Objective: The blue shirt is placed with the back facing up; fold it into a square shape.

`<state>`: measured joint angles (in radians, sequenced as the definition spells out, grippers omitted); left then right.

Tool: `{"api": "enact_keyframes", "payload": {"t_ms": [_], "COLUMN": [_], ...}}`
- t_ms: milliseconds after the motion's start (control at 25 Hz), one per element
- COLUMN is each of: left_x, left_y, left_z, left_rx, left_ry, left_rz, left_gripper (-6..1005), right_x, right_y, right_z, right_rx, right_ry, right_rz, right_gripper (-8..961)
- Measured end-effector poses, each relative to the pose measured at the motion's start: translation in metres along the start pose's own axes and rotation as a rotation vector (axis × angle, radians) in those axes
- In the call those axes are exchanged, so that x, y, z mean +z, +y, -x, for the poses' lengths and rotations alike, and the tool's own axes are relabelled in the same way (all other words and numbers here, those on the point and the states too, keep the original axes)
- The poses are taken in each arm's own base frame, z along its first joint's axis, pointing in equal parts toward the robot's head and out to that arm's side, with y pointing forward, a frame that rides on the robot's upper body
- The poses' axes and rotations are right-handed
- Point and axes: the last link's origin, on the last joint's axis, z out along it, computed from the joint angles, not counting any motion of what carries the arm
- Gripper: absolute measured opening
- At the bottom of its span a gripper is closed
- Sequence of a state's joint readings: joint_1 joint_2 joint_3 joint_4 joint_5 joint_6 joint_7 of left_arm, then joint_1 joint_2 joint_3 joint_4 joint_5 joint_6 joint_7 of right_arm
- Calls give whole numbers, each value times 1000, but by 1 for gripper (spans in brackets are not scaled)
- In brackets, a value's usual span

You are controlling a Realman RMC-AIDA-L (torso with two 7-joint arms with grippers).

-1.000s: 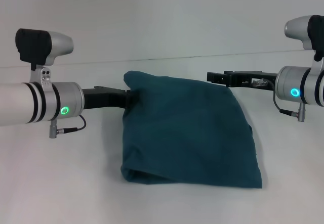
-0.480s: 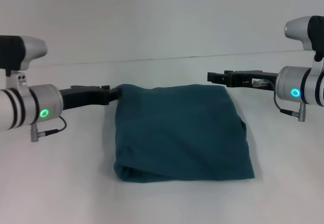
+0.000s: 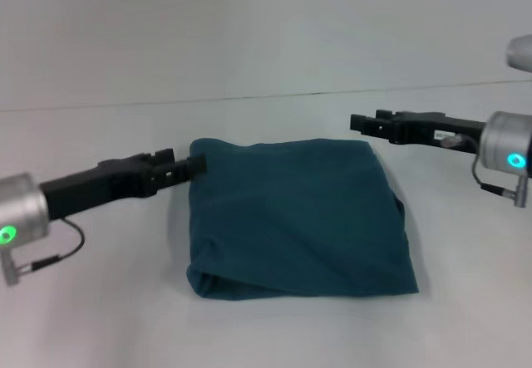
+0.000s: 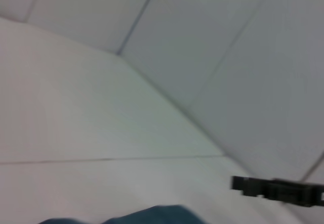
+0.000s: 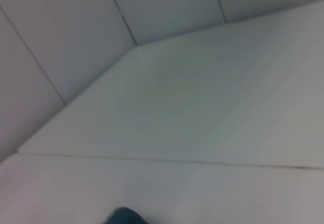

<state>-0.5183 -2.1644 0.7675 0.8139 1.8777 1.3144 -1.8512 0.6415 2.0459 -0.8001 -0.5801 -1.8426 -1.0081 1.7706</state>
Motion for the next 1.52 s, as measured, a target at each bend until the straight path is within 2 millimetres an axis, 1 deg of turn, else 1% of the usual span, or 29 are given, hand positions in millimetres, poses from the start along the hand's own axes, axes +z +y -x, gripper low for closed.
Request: {"api": "enact_keyframes", "payload": {"t_ms": [160, 240, 320, 600, 760, 960, 1120, 1280, 1520], "left_x": [-24, -31, -41, -59, -63, -62, -59, -59, -57], "left_y": [13, 14, 15, 24, 29, 32, 39, 41, 42], "left_z": [12, 16, 22, 42, 50, 56, 62, 64, 67], "left_rx": [-10, -10, -6, 45, 93, 132, 203, 246, 246], "left_ry": [52, 66, 84, 82, 75, 62, 57, 58, 36], "left_rz": [113, 128, 149, 206, 241, 259, 310, 328, 339], "left_gripper": [813, 884, 888, 904, 908, 908, 908, 908, 908], "right_x": [-23, -35, -44, -69, -72, -65, -61, -62, -61], "right_y": [0, 2, 3, 13, 22, 38, 46, 51, 53], "right_z": [-3, -9, -17, -50, -63, -70, -74, -74, -79], "right_rx": [-26, -41, -62, -216, -252, -295, -310, -318, -318], "right_ry": [-79, -101, -107, -111, -123, -101, -71, -58, -21], "right_rz": [85, 129, 156, 239, 275, 354, 402, 439, 461], "right_gripper": [638, 638, 638, 803, 932, 930, 930, 931, 931]}}
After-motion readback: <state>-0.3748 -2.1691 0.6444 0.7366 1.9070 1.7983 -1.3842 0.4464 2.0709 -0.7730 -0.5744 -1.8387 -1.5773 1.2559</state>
